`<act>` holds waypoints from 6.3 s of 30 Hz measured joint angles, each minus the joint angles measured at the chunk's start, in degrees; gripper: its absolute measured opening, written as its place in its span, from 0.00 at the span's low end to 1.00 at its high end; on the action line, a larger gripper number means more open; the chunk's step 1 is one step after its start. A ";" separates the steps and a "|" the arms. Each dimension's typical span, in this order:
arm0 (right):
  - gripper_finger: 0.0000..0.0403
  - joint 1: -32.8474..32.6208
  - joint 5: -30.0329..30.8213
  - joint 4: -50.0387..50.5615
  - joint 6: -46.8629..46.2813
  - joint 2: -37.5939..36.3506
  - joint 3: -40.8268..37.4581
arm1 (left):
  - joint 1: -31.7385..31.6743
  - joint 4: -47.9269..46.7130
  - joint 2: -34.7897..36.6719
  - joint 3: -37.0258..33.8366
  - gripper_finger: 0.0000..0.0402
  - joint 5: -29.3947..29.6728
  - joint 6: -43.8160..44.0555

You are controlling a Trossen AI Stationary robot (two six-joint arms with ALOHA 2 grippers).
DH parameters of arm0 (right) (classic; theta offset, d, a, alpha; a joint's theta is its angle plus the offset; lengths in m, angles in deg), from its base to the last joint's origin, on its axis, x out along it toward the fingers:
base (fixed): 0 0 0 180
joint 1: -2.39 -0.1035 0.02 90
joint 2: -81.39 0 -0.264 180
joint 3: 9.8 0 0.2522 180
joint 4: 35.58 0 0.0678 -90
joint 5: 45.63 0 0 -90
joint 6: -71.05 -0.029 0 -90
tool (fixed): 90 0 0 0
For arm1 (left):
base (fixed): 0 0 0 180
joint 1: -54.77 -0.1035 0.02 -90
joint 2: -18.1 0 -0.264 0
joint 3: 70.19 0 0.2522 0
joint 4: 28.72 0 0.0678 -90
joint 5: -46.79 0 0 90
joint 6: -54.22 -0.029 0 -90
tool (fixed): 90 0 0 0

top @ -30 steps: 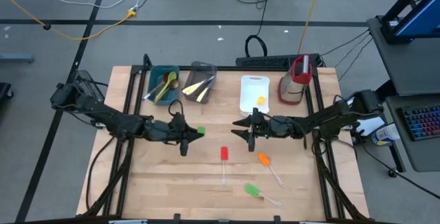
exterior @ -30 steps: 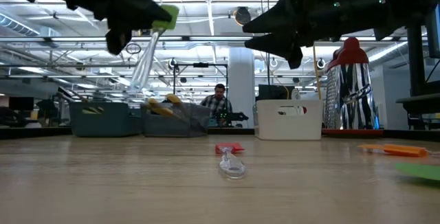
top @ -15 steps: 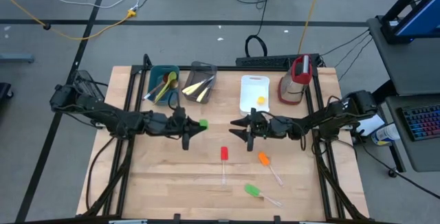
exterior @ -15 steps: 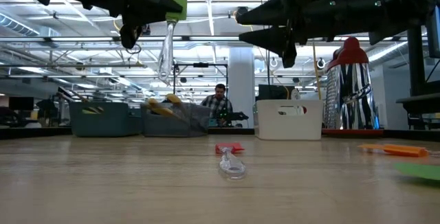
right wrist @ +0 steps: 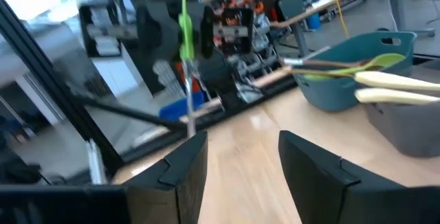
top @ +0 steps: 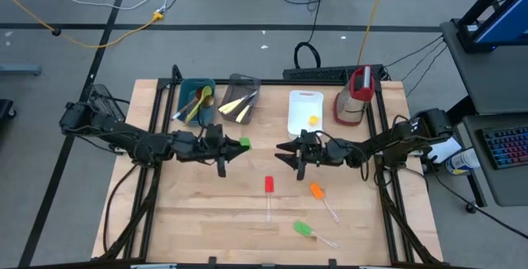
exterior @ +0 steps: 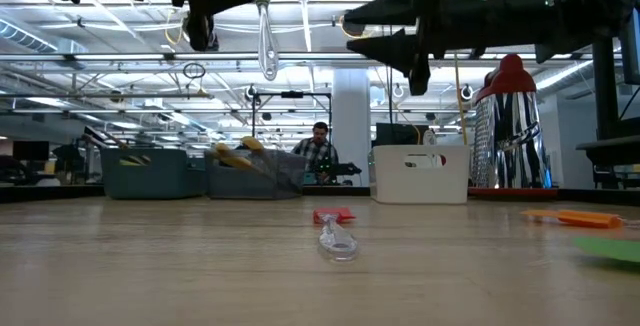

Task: Pick & Place Kitchen Items
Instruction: Put the left green spatula into the white bin

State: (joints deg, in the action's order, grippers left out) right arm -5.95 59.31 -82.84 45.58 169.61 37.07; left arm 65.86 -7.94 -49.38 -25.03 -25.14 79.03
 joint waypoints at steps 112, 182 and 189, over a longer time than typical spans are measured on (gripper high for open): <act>0.01 1.68 -6.28 -0.12 14.05 14.64 20.79 | -0.31 2.78 0.09 0.04 0.11 1.60 -5.61; 0.01 3.77 -10.16 7.52 16.10 11.30 21.90 | 2.20 -9.95 9.44 -0.12 0.11 -1.47 -7.57; 0.01 3.85 0.63 24.30 20.25 3.87 21.79 | 2.54 -13.35 9.42 -0.11 0.11 -1.46 -6.68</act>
State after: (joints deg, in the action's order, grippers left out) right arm -2.10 59.94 -58.54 65.83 173.48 58.86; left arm 68.40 -21.28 -39.96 -25.14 -26.61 72.35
